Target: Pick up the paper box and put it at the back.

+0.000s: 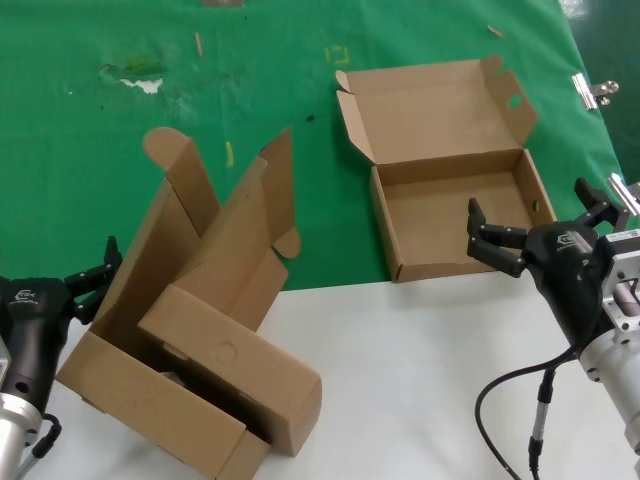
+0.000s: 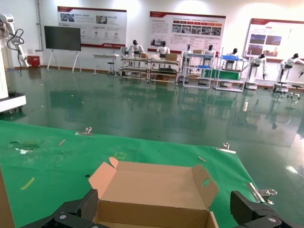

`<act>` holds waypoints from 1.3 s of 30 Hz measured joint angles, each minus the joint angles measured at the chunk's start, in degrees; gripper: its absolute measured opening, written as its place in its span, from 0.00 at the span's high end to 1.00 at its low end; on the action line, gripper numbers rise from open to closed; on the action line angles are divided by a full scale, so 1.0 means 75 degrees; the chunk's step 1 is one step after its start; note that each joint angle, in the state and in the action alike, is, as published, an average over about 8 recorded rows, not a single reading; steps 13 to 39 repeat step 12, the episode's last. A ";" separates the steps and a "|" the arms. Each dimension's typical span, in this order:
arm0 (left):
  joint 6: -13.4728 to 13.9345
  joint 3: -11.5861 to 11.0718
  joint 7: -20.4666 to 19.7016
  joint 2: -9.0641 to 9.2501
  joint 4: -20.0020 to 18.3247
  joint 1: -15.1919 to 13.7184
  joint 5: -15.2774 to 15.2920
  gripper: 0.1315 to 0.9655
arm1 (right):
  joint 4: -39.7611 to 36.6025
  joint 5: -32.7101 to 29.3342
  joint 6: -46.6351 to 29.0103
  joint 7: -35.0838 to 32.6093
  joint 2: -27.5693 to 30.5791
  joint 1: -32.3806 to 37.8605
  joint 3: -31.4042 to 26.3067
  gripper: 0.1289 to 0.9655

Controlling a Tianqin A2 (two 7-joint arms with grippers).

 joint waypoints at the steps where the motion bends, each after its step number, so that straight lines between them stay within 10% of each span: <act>1: 0.0000 0.0000 0.0000 0.0000 0.0000 0.0000 0.0000 0.00 | 0.0000 0.0000 0.0000 0.0000 0.0000 0.0000 0.0000 0.00; 39: 0.0000 0.0000 0.0000 0.0000 0.0000 0.0000 0.0001 0.00 | 0.0000 0.0000 0.0000 0.0000 0.0000 0.0000 0.0000 0.00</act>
